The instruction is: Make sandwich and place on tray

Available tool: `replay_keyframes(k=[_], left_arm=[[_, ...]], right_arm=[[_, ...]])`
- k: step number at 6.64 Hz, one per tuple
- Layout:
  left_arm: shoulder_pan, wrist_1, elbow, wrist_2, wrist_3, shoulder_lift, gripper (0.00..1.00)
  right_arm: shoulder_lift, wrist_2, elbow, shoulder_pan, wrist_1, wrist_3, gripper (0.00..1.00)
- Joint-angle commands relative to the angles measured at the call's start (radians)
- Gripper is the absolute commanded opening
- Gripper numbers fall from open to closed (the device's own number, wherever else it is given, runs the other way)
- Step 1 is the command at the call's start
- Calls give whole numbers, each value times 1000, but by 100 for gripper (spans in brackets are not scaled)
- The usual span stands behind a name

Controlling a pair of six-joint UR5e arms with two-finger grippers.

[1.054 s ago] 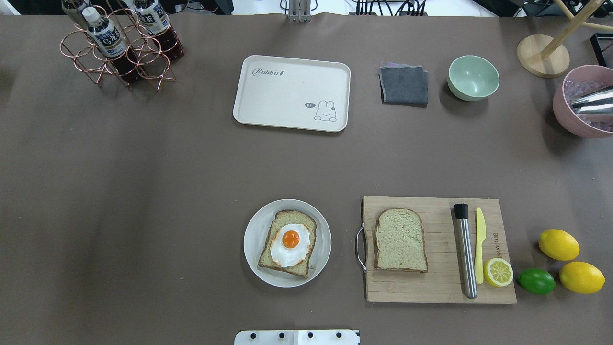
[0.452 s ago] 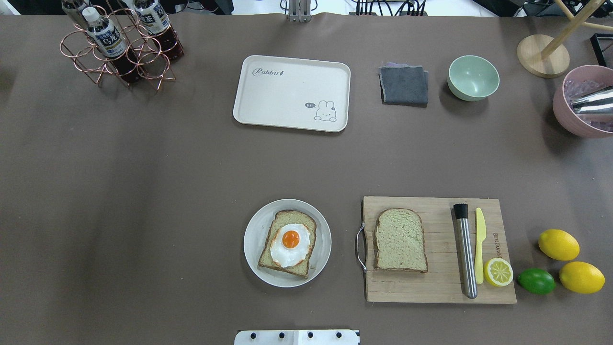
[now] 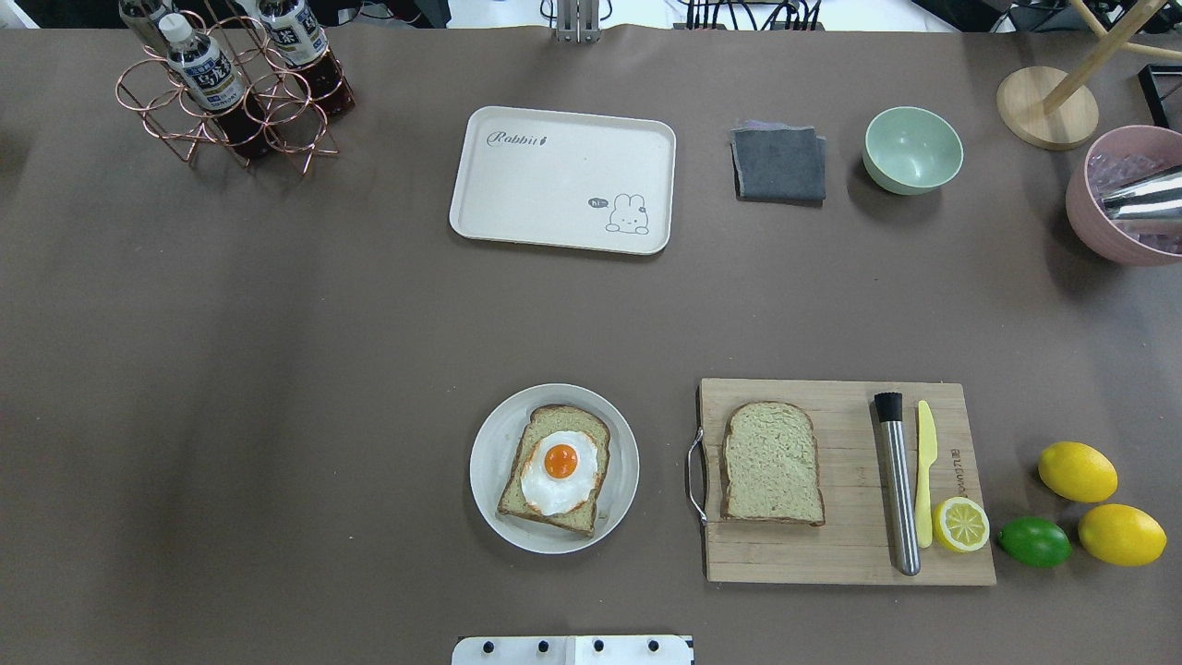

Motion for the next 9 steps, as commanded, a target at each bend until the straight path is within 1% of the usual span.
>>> replay_keyframes(k=[1,4,5,6,7,8,9], left_arm=[[0,0,0,0,0,0,99],[-2,3,-3,-9,0,-3,99],[-3,0,-6,-11,-3,-12,99],[-3,5,-38,0,-9,-17,99],[-6,-6,-60,-9,-8,-29,99],[-9,-55,-121,-9,-9,-34,99],[-14,-151,-140,-11,-12,-37,99]], right_arm=[[0,0,0,0,0,0,100],[0,-2,3,0,7,-5,100],[2,2,2,-1,41,-2,100],[0,36,-1,0,68,-2,100],[6,66,0,0,69,-2,100],[20,67,-2,0,69,3,100],[31,78,8,0,70,40,100]])
